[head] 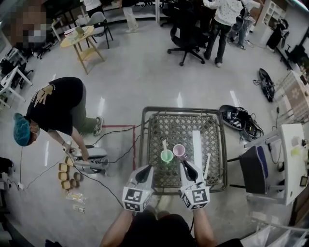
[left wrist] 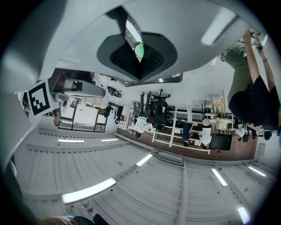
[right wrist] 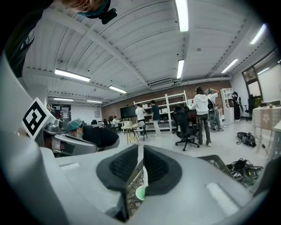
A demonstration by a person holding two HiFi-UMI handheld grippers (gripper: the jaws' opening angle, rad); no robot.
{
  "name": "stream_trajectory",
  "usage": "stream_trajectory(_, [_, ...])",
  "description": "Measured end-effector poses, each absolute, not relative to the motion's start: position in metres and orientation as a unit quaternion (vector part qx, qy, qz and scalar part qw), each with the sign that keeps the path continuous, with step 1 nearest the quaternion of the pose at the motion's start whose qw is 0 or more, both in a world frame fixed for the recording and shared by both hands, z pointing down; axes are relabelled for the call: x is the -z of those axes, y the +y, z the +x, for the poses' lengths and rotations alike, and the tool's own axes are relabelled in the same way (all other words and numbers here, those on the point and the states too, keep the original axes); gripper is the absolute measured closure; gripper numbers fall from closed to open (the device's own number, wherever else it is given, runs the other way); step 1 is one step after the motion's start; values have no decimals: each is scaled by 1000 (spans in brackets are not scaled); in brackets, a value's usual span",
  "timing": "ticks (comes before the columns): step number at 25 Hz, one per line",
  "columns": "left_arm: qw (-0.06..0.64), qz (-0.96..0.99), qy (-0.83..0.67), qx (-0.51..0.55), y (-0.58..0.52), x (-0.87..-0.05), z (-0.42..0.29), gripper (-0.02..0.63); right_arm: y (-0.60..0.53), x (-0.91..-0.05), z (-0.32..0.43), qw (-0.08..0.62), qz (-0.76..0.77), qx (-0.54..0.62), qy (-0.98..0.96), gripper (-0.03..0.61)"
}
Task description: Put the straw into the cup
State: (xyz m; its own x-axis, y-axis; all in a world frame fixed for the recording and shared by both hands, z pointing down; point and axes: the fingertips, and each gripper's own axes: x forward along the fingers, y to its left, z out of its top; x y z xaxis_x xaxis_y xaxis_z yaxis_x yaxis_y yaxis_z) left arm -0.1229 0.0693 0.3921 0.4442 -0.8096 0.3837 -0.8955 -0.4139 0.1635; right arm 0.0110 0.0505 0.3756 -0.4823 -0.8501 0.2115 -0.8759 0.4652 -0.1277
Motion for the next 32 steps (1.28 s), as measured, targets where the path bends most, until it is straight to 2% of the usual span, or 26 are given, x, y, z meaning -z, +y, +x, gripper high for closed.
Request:
stream_trajectory(4, [166, 835, -510, -122, 72, -378, -120, 607, 62, -367, 18, 57, 512, -110, -850, 574])
stream_trajectory(23, [156, 850, -490, -115, 67, -371, -105, 607, 71, -378, 25, 74, 527, -116, -839, 575])
stream_trajectory(32, [163, 874, -441, -122, 62, -377, -76, 607, 78, -387, 44, 82, 562, -127, -813, 575])
